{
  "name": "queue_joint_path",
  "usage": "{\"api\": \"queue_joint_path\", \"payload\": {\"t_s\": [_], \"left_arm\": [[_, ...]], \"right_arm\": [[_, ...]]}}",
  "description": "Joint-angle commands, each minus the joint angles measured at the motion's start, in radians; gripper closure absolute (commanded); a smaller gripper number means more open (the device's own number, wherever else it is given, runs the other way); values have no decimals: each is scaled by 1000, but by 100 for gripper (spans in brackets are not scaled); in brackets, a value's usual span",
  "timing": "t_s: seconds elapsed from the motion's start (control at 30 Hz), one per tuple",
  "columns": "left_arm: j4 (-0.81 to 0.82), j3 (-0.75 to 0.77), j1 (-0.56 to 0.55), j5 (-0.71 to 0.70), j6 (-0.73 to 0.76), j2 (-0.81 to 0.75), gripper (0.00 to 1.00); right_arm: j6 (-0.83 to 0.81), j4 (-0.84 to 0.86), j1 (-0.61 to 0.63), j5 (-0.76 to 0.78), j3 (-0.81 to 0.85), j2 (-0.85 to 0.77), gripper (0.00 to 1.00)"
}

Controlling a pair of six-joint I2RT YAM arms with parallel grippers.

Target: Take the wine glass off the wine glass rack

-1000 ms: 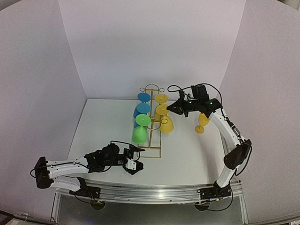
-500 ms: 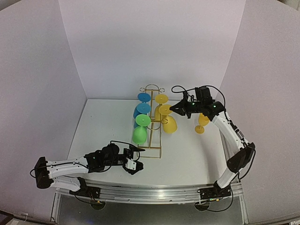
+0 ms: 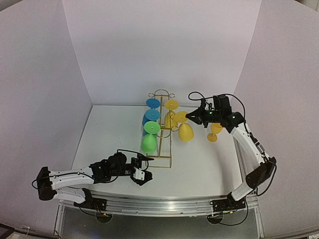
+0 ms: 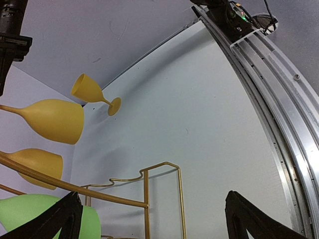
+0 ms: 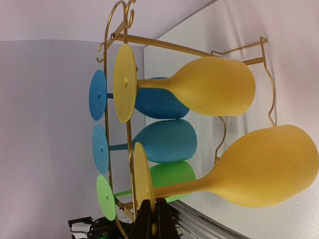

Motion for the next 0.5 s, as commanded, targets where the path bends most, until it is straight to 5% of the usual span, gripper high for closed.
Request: {"api": "queue_joint_path", "payload": {"t_s": [0.0, 0.27, 0.47], "left_arm": [[18, 23, 7, 8, -67, -22, 1], [-24, 86, 19, 66, -204, -4, 0], [-104, 190, 65, 168, -454, 27, 1]], "right_arm": [[-31, 20, -10, 72, -27, -97, 100], [-56, 17, -17, 112, -103, -181, 100], [-106, 1, -17, 91, -197, -277, 100]]}}
